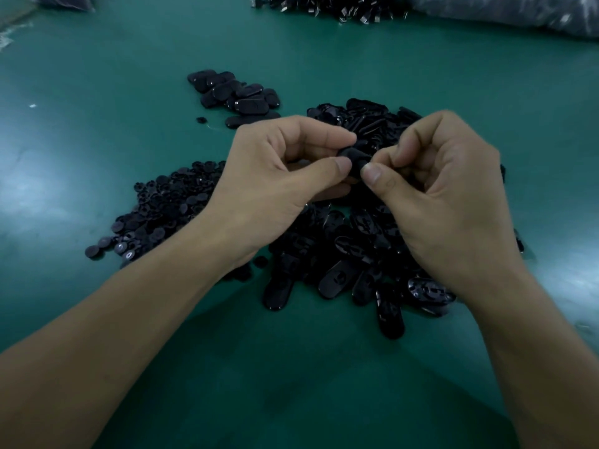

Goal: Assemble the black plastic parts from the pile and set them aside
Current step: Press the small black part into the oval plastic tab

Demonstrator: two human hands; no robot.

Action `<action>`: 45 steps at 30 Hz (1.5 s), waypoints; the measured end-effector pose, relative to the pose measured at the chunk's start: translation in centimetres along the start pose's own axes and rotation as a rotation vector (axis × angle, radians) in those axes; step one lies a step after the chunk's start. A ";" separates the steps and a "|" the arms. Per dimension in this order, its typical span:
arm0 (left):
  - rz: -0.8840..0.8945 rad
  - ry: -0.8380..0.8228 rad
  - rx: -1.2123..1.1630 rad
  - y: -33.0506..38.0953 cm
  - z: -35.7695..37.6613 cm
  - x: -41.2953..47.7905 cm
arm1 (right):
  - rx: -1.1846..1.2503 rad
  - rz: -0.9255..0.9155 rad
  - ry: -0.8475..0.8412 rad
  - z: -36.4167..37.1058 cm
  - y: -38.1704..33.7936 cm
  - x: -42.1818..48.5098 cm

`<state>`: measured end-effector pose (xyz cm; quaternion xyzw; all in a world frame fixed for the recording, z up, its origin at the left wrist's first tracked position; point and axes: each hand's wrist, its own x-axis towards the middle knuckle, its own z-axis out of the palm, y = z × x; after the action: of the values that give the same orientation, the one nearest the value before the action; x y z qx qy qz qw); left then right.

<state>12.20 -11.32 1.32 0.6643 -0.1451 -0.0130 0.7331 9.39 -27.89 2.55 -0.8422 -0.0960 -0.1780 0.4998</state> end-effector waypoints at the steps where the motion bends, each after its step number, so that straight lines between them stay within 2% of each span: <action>1: 0.014 -0.008 0.028 0.0 0.0 0.0 | -0.005 0.005 0.002 0.0 0.0 0.0; 16: 0.158 0.008 0.416 -0.4 0.2 -0.3 | -0.086 0.141 0.057 0.7 0.3 -0.1; 25: 0.217 0.099 0.540 -0.7 0.3 -0.4 | -0.056 0.109 0.046 1.1 -0.2 -0.5; 30: 0.135 0.092 0.448 -0.5 -0.1 0.1 | 0.022 0.083 0.044 1.0 0.0 -0.5; 34: 0.006 0.023 0.111 -0.3 0.1 0.1 | -0.036 0.021 0.078 0.5 0.5 -0.2; 38: -0.095 -0.018 -0.098 -0.1 0.0 0.2 | 0.065 0.052 -0.035 0.1 0.7 0.0; 45: -0.091 -0.041 -0.083 -0.2 -0.2 0.2 | 0.258 0.126 -0.085 -0.4 0.8 0.3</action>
<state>12.46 -11.22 1.13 0.6388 -0.1291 -0.0661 0.7556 9.82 -28.63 2.20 -0.7823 -0.0861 -0.0964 0.6094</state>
